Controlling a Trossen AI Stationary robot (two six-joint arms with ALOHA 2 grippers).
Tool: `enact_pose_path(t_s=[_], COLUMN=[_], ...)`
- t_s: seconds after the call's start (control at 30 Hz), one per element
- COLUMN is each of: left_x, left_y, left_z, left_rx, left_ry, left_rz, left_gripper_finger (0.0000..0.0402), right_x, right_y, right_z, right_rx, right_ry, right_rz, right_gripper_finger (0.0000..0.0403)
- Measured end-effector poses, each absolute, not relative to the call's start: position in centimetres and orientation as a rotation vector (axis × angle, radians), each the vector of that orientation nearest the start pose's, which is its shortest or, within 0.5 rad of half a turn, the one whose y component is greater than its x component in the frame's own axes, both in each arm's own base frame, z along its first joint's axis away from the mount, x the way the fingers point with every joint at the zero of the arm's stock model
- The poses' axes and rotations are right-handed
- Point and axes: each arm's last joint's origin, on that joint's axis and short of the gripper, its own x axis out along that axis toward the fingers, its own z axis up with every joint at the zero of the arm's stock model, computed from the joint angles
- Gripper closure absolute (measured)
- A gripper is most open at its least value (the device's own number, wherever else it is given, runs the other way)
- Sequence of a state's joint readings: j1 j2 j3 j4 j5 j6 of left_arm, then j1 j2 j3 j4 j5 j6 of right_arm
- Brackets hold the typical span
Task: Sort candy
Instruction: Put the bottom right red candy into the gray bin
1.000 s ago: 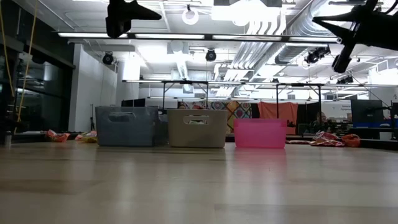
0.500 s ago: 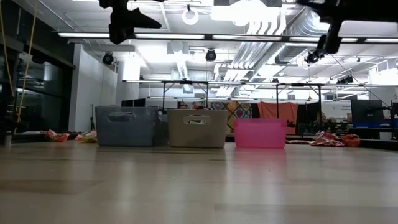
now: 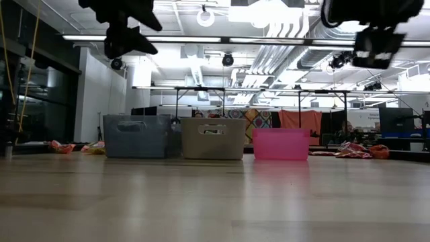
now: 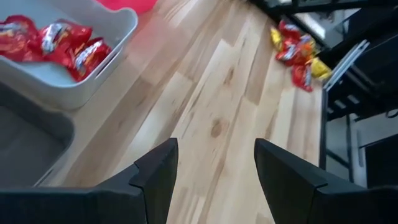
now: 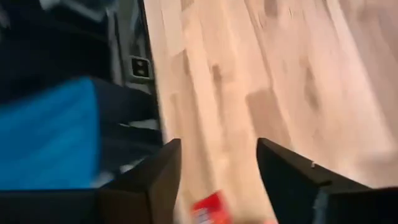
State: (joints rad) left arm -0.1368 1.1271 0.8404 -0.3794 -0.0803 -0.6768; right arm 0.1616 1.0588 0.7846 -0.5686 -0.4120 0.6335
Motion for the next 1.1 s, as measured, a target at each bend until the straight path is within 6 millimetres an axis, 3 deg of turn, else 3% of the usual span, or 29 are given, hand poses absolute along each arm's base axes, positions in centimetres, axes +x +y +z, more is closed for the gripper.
enact_pose_path(t_s=[0.23, 0.5, 0.87, 1.1], left_x=[23.1, 22.8, 22.8, 22.8], left_y=[-3.0, -2.9, -2.9, -2.9], left_z=[26.8, 26.5, 26.5, 26.5], left_rx=[-0.557, -0.516, -0.512, -0.515], left_ry=[0.686, 0.722, 0.72, 0.721], left_rz=[0.177, 0.176, 0.184, 0.186], left_gripper_finger=[0.0204, 0.0204, 0.0204, 0.0204], right_x=[22.1, 19.1, 15.0, 14.2], right_y=[5.4, 8.9, 14.4, 17.2], right_z=[24.3, 22.4, 21.9, 19.8], right_rx=[0.69, 0.548, 0.354, 0.248], right_ry=[1.105, 1.436, 1.458, 1.524], right_rz=[0.334, 0.274, 0.133, 0.155], right_gripper_finger=[0.0176, 0.0176, 0.0176, 0.0176])
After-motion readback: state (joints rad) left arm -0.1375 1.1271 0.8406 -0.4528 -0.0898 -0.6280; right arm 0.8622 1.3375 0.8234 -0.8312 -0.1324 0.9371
